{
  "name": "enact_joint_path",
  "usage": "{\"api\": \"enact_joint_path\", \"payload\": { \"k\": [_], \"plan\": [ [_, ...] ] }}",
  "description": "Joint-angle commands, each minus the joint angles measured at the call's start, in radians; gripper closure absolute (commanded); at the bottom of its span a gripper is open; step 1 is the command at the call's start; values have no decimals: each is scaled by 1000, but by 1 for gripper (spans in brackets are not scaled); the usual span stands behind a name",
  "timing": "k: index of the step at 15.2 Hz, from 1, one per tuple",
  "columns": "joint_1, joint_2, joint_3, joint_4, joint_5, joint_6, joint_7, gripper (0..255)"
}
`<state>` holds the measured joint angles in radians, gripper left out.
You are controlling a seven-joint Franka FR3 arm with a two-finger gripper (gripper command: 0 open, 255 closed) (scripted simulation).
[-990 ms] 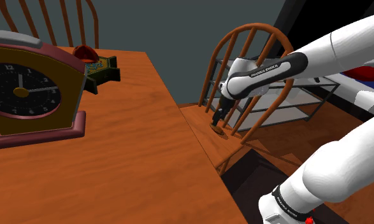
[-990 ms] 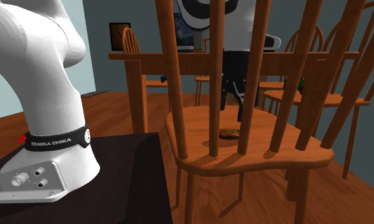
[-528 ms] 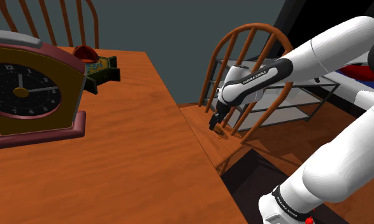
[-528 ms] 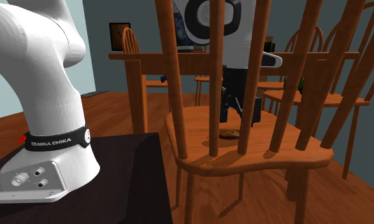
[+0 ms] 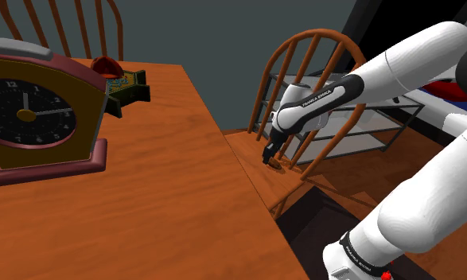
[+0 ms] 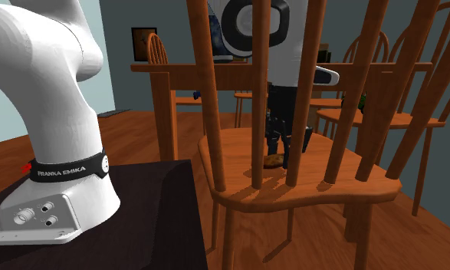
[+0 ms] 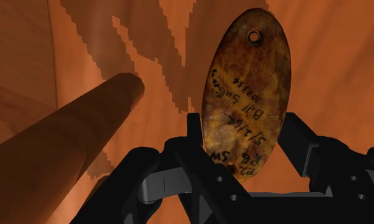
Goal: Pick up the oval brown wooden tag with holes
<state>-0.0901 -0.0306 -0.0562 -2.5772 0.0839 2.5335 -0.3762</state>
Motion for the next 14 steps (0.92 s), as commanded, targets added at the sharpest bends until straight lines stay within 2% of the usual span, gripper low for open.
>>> {"api": "enact_joint_path", "payload": {
  "k": [1, 4, 14],
  "plan": [
    [-1, 3, -1, -8, 1, -4, 3, 255],
    [-3, -1, -3, -11, 0, -5, -1, 255],
    [-9, -122, -2, 22, -24, -158, 22, 255]
  ]
}}
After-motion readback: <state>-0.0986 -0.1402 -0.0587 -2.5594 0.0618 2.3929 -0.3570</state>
